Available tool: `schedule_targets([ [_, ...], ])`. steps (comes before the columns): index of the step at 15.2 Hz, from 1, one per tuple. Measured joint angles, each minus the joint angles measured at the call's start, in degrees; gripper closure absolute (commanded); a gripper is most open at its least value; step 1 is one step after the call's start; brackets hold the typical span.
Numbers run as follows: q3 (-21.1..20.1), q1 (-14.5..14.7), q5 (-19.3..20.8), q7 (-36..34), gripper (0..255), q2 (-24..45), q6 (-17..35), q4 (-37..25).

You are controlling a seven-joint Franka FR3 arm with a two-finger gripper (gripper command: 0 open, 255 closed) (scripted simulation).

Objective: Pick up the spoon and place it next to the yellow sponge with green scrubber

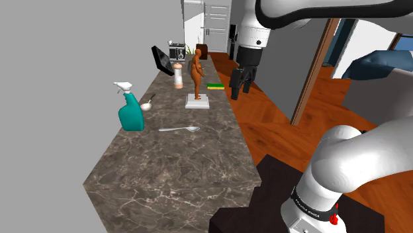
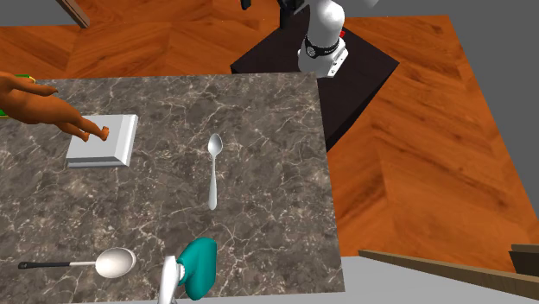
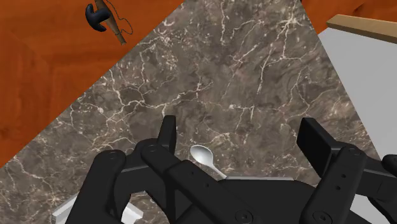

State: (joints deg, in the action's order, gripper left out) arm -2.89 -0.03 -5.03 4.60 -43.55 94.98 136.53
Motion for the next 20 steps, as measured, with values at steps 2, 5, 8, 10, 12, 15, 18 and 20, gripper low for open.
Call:
schedule_targets([
  [2,0.2,0.1,0.0,0.6,0,0.8,1.0,0.1],
  [5,0.9,0.8,-0.3,3.3,0,4.5,6.2,1.0],
  [8,1.5,1.8,-1.0,6.6,0,9.6,12.7,1.8],
  [10,2.3,2.3,-1.3,9.2,0,13.4,16.2,0.9],
  [12,2.9,2.9,-2.0,11.7,0,17.1,19.7,0.3],
  [15,3.7,3.9,-3.2,15.8,0,23.6,25.0,-1.6],
  [18,4.3,4.9,-4.8,20.0,0,29.9,29.6,-3.8],
  [20,4.5,5.5,-6.1,22.7,0,33.9,32.1,-5.7],
])
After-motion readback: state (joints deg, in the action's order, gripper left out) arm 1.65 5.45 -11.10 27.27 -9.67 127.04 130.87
